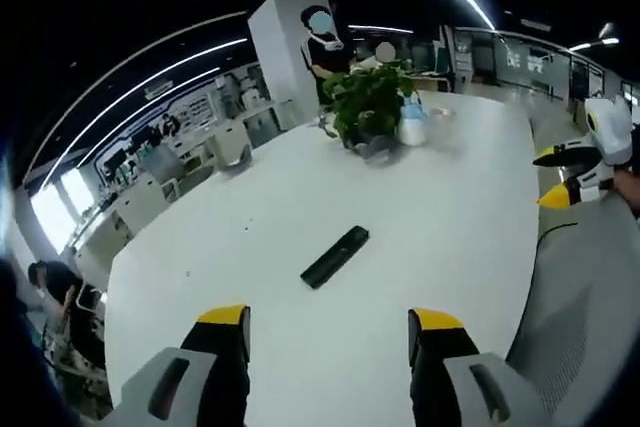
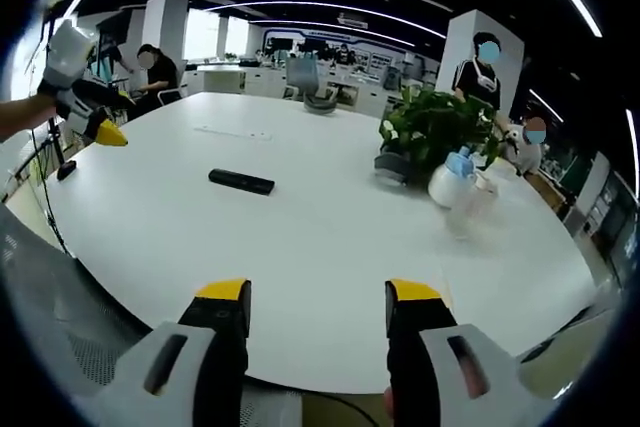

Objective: Press the specified remote control buttons in sequence, fully releasing each button before pressing the next.

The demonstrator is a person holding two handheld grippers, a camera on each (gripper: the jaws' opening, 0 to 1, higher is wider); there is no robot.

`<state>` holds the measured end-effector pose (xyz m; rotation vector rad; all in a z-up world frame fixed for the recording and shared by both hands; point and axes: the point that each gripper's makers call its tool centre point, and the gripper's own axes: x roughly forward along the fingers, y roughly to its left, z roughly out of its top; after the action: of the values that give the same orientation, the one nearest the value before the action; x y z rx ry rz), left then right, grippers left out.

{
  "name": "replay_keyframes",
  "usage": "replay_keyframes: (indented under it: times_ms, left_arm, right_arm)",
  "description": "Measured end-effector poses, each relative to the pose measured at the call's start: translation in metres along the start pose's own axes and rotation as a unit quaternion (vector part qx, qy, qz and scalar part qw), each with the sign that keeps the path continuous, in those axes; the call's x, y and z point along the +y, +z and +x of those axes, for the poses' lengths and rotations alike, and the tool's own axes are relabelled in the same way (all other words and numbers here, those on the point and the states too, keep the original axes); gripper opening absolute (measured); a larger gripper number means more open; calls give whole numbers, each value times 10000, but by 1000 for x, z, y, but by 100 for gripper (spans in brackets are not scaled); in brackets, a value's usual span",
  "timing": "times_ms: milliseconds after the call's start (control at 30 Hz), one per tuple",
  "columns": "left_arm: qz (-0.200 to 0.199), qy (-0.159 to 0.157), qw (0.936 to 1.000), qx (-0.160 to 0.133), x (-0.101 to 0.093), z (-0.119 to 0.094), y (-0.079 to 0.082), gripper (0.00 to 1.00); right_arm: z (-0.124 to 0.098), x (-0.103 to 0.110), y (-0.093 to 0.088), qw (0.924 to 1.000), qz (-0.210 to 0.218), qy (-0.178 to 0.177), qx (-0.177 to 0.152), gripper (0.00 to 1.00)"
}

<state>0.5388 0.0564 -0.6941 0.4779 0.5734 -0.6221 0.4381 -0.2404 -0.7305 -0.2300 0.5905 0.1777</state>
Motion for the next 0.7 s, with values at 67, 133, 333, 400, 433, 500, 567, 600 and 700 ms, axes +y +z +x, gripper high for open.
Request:
replay_keyframes:
  times_ms: [67, 133, 333, 400, 433, 500, 567, 600, 700]
  left_arm:
    - [127, -23, 9999, -41, 2, 6, 6, 63]
    - [269, -103, 9996, 7, 4, 13, 10, 63]
    - [522, -352, 9980, 109, 7, 34, 20, 59]
    - [609, -470, 9969, 186, 7, 41, 21, 57]
    - [650, -502, 9964, 213, 7, 44, 22, 57]
    - [729, -540, 9957, 181, 7, 50, 27, 57]
    - [762, -641, 9949, 171, 5, 55, 30, 57]
    - [791, -682, 9944, 176, 5, 59, 32, 56]
    - [888, -788, 9926, 258, 7, 70, 33, 55]
  right_arm:
    - [0, 0, -1, 10000, 3, -5, 14, 55]
    - [0, 0, -1, 10000, 4, -1, 13, 55]
    - [1, 1, -2, 10000, -33, 27, 56, 55]
    - [1, 1, -2, 10000, -44, 22, 68, 55]
    - [1, 1, -3, 10000, -40, 19, 76, 55]
    - [2, 0, -3, 10000, -28, 12, 92, 55]
    - [2, 0, -4, 9999, -22, 1, 109, 55]
    - [2, 0, -4, 9999, -21, 0, 114, 55]
    - [2, 0, -4, 9999, -29, -4, 128, 55]
